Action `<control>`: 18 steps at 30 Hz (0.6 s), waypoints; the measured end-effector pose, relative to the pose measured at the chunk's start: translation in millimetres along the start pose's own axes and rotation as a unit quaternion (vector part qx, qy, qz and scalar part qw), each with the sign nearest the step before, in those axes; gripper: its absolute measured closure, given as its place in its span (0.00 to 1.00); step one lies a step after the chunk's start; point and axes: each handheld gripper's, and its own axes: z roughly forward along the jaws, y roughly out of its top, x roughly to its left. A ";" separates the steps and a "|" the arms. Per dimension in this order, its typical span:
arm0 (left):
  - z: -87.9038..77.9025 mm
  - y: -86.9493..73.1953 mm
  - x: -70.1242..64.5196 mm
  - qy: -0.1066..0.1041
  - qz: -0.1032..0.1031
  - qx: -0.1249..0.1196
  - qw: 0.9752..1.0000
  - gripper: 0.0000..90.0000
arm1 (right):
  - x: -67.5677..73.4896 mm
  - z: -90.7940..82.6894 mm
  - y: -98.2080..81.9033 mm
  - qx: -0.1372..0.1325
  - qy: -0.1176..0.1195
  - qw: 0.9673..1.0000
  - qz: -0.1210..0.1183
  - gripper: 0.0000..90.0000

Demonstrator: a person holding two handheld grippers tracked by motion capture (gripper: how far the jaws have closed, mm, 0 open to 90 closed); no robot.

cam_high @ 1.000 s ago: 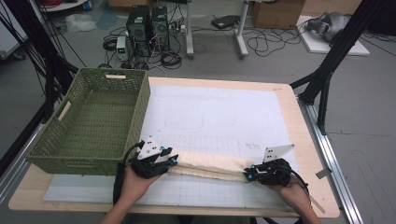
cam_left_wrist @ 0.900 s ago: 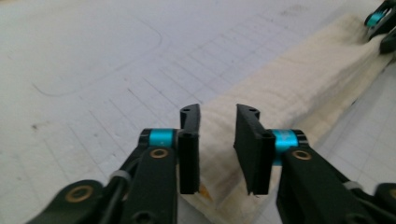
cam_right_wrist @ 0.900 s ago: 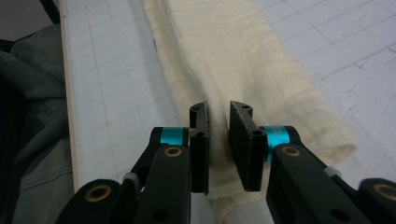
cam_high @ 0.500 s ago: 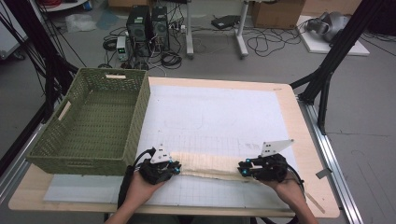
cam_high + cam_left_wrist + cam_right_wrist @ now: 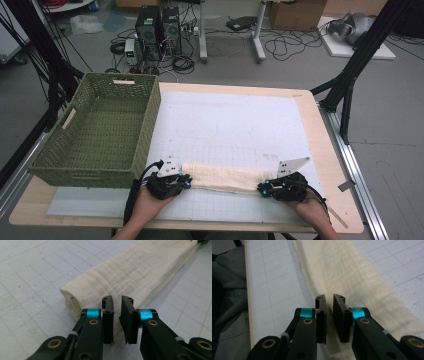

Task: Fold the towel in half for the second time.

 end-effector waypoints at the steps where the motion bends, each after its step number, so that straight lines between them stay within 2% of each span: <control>1: -1.4 1.4 0.2 0.001 -0.001 -0.006 1.000 0.87 | 0.5 -0.3 1.6 -0.001 0.000 1.000 -0.002 0.87; 5: -6.0 6.5 3.0 0.008 0.003 -0.010 1.000 0.87 | 1.5 -7.3 9.9 -0.034 -0.003 0.999 -0.007 0.87; 7: -7.3 6.1 3.8 0.008 0.004 -0.009 1.000 0.85 | 1.7 -10.3 11.6 -0.038 -0.003 0.999 -0.006 0.86; 10: -6.6 1.6 4.6 0.007 -0.001 0.000 1.000 0.81 | 0.8 -8.8 7.0 -0.026 -0.003 1.000 -0.002 0.84; 13: -2.6 -2.9 3.6 0.005 -0.003 0.012 1.000 0.82 | 0.4 -3.3 -1.8 0.001 -0.008 1.000 -0.005 0.83; 16: -0.2 -1.3 0.2 0.008 0.008 0.016 1.000 0.93 | 0.4 -3.6 -2.8 0.004 -0.011 1.000 -0.007 0.87; 18: -2.3 1.9 -1.1 0.008 0.011 0.009 1.000 0.97 | -0.2 -4.3 -1.3 0.008 -0.016 1.000 -0.008 0.89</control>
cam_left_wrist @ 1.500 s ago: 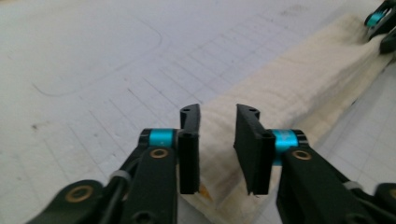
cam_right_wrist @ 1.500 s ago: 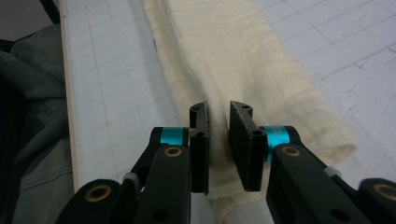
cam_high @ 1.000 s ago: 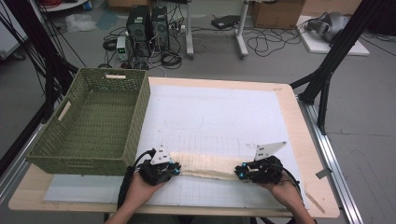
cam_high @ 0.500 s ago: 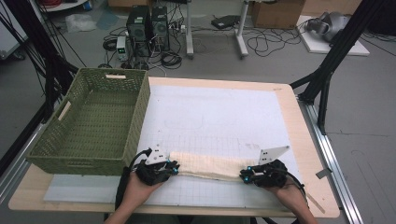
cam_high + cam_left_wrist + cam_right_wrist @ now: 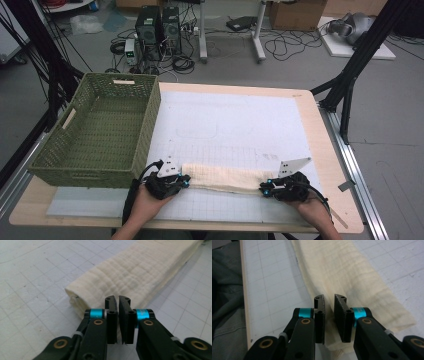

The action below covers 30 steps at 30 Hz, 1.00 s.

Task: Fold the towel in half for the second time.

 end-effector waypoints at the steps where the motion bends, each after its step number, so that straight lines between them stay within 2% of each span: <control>1: -2.0 1.2 -0.3 -0.001 -0.001 -0.004 1.000 0.98 | -0.5 -0.7 0.8 0.002 -0.003 1.000 -0.003 0.89; 4: -7.2 1.9 -1.6 -0.005 -0.007 -0.014 1.000 0.98 | -1.7 -4.1 -0.1 -0.001 -0.007 1.000 -0.005 0.90; 7: -4.9 -1.4 -4.2 -0.011 -0.001 -0.002 1.000 0.98 | -1.9 -3.5 -3.2 0.000 -0.005 1.000 0.001 0.90; 10: -4.4 -1.4 -4.6 -0.017 -0.006 -0.012 1.000 0.93 | -2.0 -5.3 -1.3 -0.003 0.003 1.000 0.006 0.80; 14: -11.2 7.6 -3.0 -0.018 0.000 -0.034 0.999 0.89 | 1.3 -17.1 6.0 -0.048 0.017 0.999 0.003 0.73; 16: -12.6 13.1 -1.3 -0.011 0.003 -0.043 0.999 0.89 | -0.1 -22.5 10.9 -0.070 0.013 0.997 0.008 0.72; 19: -9.5 17.3 2.0 -0.002 0.003 -0.047 0.999 0.89 | -4.7 -22.4 16.1 -0.083 -0.002 0.996 0.013 0.72; 22: 0.5 14.5 5.0 0.003 0.004 -0.029 1.000 0.86 | -9.2 -13.4 15.6 -0.067 -0.016 0.998 0.015 0.70; 25: 8.9 8.4 6.9 0.006 0.003 -0.008 1.000 0.84 | -10.6 -2.3 11.1 -0.040 -0.027 0.999 0.008 0.68; 26: 10.5 6.3 7.2 0.006 0.003 -0.001 1.000 0.83 | -10.4 1.0 8.8 -0.033 -0.026 0.999 0.008 0.66; 28: 11.9 2.2 7.1 0.007 0.002 0.005 1.000 0.82 | -9.3 5.2 4.4 -0.017 -0.031 0.999 0.003 0.65; 30: 11.9 -0.1 6.6 0.008 0.002 0.002 1.000 0.82 | -8.9 4.8 2.1 -0.020 -0.036 0.999 0.002 0.64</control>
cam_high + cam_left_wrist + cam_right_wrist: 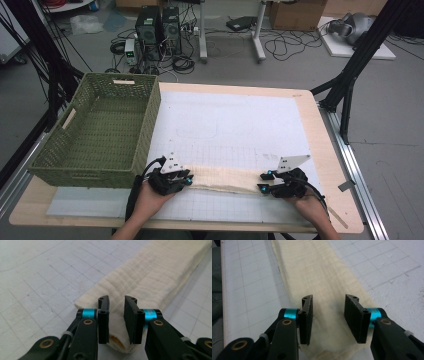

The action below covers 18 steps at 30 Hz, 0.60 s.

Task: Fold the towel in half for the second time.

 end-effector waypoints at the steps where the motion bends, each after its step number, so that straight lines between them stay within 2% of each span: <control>1: -0.2 -0.2 -0.3 0.001 0.001 0.001 1.000 0.82 | 0.3 -0.8 -0.9 0.004 -0.001 1.000 -0.001 0.64; 5: -1.1 -1.4 -2.8 0.008 0.011 0.004 1.000 0.82 | -0.6 -5.1 -7.6 -0.001 -0.010 1.000 0.003 0.63; 11: -1.6 -0.4 -2.3 0.009 0.006 0.000 1.000 0.81 | 0.2 -5.5 -8.9 -0.006 -0.013 1.000 0.007 0.62; 14: -4.2 0.3 -2.4 0.010 0.003 -0.013 1.000 0.78 | 1.7 -6.4 -6.2 -0.013 -0.009 1.000 0.011 0.59; 18: -10.4 0.6 -1.2 0.013 -0.003 -0.032 0.999 0.74 | 5.6 -9.6 -2.0 -0.026 -0.018 0.999 0.006 0.57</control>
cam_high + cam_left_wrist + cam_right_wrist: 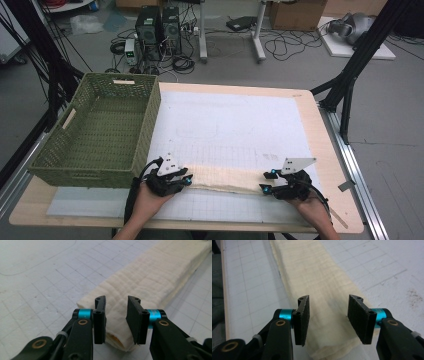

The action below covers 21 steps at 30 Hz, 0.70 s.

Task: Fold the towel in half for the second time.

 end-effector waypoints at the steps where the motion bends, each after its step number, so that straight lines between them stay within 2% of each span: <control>1: -1.5 0.1 0.0 0.001 -0.001 -0.006 1.000 0.73 | 0.3 -0.5 0.8 -0.002 -0.001 1.000 0.002 0.57; 6: -8.6 1.5 2.2 0.003 -0.007 -0.024 1.000 0.70 | -0.8 -2.8 2.7 -0.019 -0.005 1.000 0.012 0.55; 9: -8.6 1.2 4.1 0.008 -0.010 -0.023 1.000 0.69 | -2.7 -5.2 2.3 -0.029 -0.006 0.999 0.024 0.54; 13: -5.9 1.8 3.7 0.010 -0.010 -0.020 1.000 0.64 | -3.9 -6.5 0.9 -0.027 -0.015 0.999 0.031 0.55; 21: -4.7 1.3 4.0 0.012 -0.009 -0.018 1.000 0.63 | -6.9 -7.0 -1.0 -0.024 -0.026 0.999 0.039 0.55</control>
